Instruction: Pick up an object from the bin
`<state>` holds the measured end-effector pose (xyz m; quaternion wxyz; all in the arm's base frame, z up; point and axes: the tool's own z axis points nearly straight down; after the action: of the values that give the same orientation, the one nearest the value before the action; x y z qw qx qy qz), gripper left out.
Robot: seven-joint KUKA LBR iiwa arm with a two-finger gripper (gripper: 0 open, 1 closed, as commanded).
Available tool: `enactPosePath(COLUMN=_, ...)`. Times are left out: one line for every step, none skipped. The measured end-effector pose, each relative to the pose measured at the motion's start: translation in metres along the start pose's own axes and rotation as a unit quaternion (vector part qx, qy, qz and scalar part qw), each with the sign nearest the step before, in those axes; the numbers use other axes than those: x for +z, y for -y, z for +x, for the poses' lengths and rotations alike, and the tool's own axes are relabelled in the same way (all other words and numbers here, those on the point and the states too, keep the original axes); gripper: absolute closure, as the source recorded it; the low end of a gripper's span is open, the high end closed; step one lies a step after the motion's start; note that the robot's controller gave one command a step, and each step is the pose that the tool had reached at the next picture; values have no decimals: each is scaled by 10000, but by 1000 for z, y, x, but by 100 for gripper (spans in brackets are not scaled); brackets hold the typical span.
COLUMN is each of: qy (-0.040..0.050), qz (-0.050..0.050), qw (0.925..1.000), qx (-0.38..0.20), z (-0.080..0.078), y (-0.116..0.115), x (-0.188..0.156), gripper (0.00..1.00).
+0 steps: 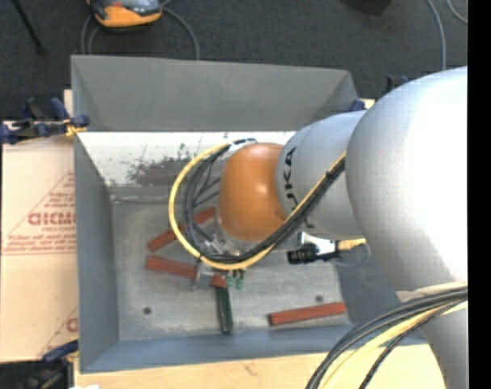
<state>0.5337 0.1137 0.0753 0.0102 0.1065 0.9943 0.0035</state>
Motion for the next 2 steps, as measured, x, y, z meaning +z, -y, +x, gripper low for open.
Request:
enactPosePath(qy=0, qz=0, qw=10000, qx=2, z=0, y=0, x=0, gripper=100)
enactPosePath(qy=-48, qz=20, qw=10000, qx=5, z=1, y=1, x=-4, gripper=100)
